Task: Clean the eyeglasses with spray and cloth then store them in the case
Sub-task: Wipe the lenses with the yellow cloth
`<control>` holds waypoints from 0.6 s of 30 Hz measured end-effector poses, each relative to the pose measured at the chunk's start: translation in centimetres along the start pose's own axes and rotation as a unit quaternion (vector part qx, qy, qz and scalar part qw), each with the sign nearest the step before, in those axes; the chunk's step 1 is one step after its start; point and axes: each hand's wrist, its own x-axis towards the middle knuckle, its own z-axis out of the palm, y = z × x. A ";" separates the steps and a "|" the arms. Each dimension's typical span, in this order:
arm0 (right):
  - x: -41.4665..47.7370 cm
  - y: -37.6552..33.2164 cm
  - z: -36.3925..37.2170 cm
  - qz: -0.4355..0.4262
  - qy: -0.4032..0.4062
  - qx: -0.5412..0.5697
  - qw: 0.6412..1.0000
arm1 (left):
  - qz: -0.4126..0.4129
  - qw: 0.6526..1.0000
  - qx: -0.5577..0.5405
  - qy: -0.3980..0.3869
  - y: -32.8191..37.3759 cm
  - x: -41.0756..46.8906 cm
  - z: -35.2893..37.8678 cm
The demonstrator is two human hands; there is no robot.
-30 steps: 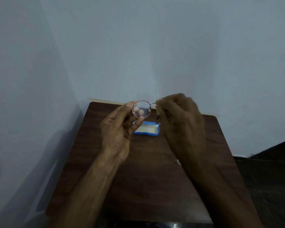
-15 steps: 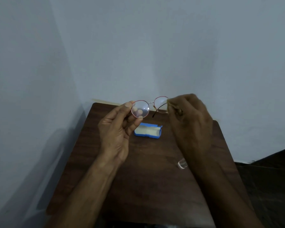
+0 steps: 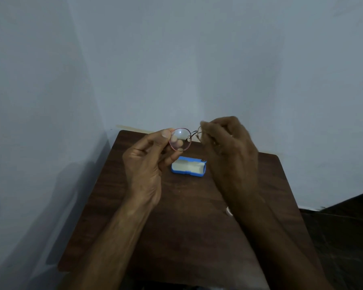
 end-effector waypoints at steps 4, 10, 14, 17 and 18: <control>0.5 0.2 0.0 0.020 0.018 0.012 1.000 | 0.009 1.000 0.016 0.003 -0.2 0.1 0.3; -0.4 1.4 -0.3 0.026 0.036 0.031 0.999 | -0.010 1.000 -0.004 0.013 -0.6 -0.3 0.5; -1.8 0.0 -0.4 -0.033 -0.014 0.009 0.999 | -0.020 0.999 -0.015 0.037 -0.9 -0.3 0.8; -2.2 1.0 -1.0 -0.020 -0.012 0.004 1.000 | -0.029 0.999 -0.025 0.027 -1.0 -0.4 0.9; -1.7 1.7 -1.0 0.005 0.005 0.000 1.000 | -0.029 0.999 -0.024 0.026 -1.2 -0.4 1.0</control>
